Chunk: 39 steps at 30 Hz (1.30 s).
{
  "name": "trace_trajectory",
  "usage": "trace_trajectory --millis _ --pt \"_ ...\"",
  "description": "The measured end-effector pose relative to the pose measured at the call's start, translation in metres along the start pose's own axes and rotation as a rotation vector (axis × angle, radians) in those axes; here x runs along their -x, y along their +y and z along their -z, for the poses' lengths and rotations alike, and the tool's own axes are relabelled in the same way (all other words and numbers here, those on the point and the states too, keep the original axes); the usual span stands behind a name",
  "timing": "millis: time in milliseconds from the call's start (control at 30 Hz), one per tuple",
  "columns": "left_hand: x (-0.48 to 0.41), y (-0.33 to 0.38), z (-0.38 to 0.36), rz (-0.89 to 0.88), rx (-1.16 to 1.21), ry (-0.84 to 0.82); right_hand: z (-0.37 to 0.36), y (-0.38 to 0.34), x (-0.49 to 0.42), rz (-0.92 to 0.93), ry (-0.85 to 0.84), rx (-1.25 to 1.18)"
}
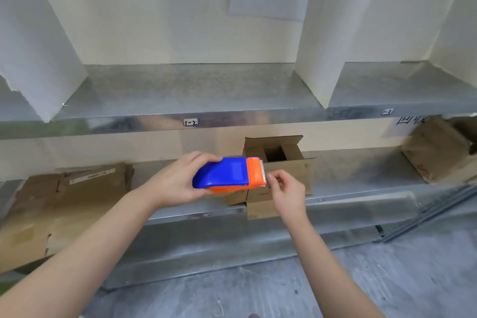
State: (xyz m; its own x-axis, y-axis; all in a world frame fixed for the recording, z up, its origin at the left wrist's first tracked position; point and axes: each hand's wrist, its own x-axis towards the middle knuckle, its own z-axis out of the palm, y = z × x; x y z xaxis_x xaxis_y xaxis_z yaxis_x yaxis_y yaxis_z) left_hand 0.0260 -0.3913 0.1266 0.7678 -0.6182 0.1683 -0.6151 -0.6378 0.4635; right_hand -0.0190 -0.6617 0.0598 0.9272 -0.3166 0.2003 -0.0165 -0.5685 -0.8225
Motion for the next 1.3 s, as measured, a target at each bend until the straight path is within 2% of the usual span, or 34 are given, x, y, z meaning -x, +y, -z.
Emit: trace_trajectory --millis 200,300,500,600,767,933,1300 --pt "-0.025 0.014 0.004 0.085 -0.01 0.054 0.086 0.041 -0.044 -0.238 0.098 -0.187" --pt "-0.032 0.02 0.009 0.183 -0.062 0.048 0.114 0.056 -0.066 -0.272 0.07 -0.293" --pt "-0.049 0.041 -0.008 0.261 -0.107 0.095 0.097 0.073 -0.102 -0.282 -0.106 -0.584" --pt "-0.05 0.041 -0.011 0.324 -0.119 0.115 0.084 0.079 -0.115 -0.312 -0.136 -0.675" --pt "-0.057 0.041 -0.009 0.367 -0.15 0.123 0.071 0.096 -0.128 -0.343 -0.208 -0.655" --pt "-0.074 0.037 -0.009 0.342 -0.147 0.086 0.07 0.103 -0.127 -0.382 -0.196 -0.669" --pt "-0.087 0.017 -0.013 0.395 -0.027 0.005 0.076 0.099 -0.142 -0.274 -0.365 -0.561"
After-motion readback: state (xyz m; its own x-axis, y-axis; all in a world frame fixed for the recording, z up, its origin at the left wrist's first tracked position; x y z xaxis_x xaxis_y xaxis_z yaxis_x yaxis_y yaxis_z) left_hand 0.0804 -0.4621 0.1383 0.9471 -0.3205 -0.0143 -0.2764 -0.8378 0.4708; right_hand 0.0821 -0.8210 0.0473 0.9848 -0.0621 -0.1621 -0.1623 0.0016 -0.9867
